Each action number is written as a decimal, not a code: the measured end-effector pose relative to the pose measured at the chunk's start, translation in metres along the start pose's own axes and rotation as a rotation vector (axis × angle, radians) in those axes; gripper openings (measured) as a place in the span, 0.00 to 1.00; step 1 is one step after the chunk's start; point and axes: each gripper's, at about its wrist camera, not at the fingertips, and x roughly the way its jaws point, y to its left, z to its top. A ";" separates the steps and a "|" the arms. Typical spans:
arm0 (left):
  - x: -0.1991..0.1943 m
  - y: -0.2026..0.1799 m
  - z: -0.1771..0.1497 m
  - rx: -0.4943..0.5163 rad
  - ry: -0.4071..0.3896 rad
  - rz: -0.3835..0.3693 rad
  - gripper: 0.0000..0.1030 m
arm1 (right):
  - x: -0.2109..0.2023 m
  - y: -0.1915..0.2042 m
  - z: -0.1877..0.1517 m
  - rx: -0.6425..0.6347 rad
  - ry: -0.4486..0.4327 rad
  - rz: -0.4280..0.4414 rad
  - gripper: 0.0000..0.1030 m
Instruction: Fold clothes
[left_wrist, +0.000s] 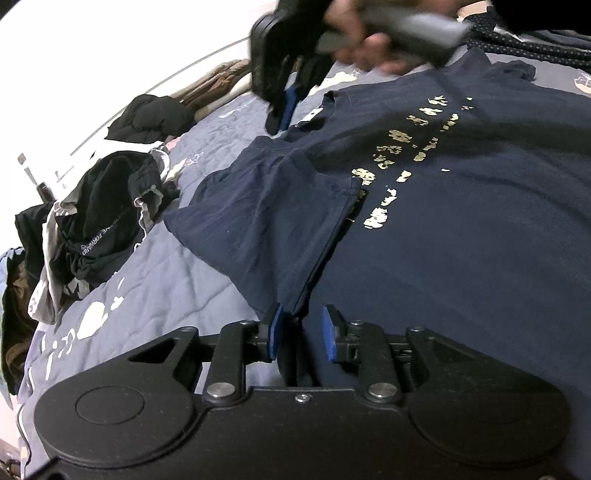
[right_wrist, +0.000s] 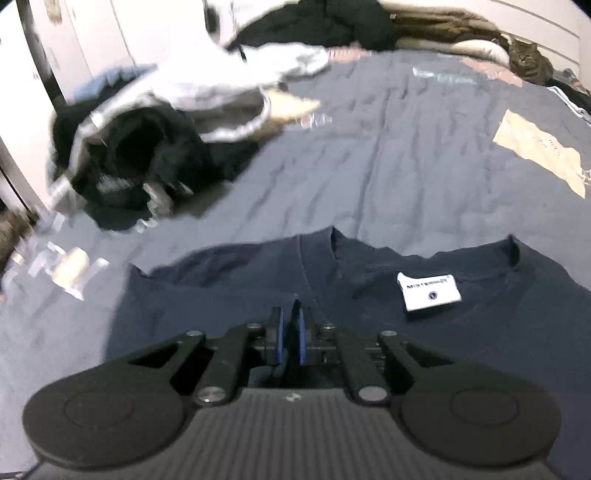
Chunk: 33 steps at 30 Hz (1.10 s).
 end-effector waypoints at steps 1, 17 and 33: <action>0.000 0.000 0.000 0.001 0.001 0.002 0.24 | -0.007 0.002 -0.007 -0.010 -0.002 0.010 0.07; 0.000 0.001 0.001 -0.004 0.007 0.015 0.33 | -0.028 0.037 -0.090 -0.186 0.090 -0.020 0.09; 0.001 0.003 0.001 -0.020 0.012 0.013 0.33 | -0.035 0.058 -0.111 -0.226 0.054 -0.009 0.06</action>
